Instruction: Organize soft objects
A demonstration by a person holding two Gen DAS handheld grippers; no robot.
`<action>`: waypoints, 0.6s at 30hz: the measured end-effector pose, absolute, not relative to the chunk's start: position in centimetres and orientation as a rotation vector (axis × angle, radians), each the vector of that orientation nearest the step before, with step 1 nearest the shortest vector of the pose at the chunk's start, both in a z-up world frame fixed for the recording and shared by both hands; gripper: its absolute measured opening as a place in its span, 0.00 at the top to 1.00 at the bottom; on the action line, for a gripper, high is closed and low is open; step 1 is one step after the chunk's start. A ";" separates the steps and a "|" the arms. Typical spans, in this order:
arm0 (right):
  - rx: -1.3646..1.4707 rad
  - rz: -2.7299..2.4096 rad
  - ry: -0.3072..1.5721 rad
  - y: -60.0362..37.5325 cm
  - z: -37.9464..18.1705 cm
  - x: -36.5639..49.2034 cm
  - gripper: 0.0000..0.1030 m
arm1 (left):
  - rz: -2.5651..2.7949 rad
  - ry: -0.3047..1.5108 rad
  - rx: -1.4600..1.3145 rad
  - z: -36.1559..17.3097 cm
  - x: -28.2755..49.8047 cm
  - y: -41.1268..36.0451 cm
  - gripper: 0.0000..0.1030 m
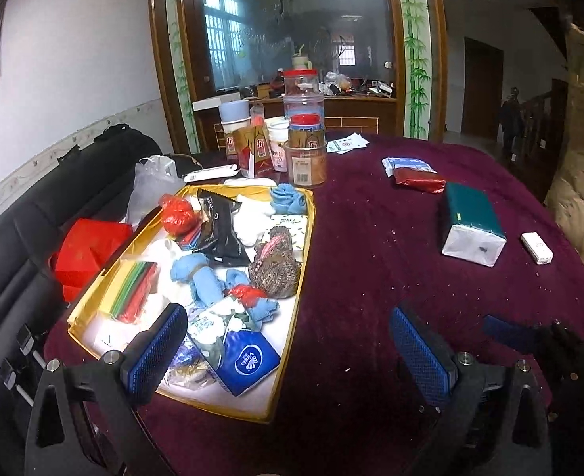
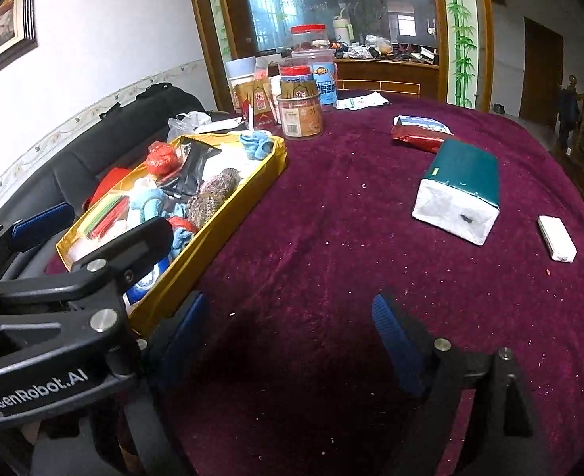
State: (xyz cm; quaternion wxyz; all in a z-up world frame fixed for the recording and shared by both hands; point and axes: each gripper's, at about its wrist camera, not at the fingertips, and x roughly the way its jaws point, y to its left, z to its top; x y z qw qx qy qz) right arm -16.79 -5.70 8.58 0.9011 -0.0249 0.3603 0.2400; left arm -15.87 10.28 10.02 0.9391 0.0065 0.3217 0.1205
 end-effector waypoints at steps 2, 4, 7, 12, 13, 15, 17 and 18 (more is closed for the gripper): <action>-0.060 0.496 0.749 -5.4 8.5 -16.8 0.18 | 0.248 0.664 0.012 9.9 -15.8 10.4 0.00; -0.066 0.496 0.749 -5.2 8.5 -16.8 0.18 | 0.243 0.674 0.006 9.7 -15.7 10.6 0.00; -0.078 0.493 0.749 -5.0 8.4 -16.9 0.18 | 0.238 0.690 -0.002 9.4 -15.5 10.8 0.00; -0.088 0.492 0.753 -4.7 8.2 -16.9 0.18 | 0.230 0.713 -0.026 9.0 -15.2 11.2 0.00; -0.090 0.492 0.753 -4.7 8.2 -16.9 0.18 | 0.228 0.717 -0.032 9.0 -15.2 11.3 0.00; -0.092 0.491 0.756 -4.7 8.1 -16.9 0.18 | 0.231 0.720 -0.034 8.9 -15.2 11.4 0.00; -0.094 0.491 0.757 -4.6 8.1 -16.8 0.18 | 0.233 0.720 -0.035 8.8 -15.2 11.4 0.00; -0.095 0.492 0.758 -4.5 8.1 -16.8 0.18 | 0.233 0.722 -0.037 8.8 -15.1 11.5 0.00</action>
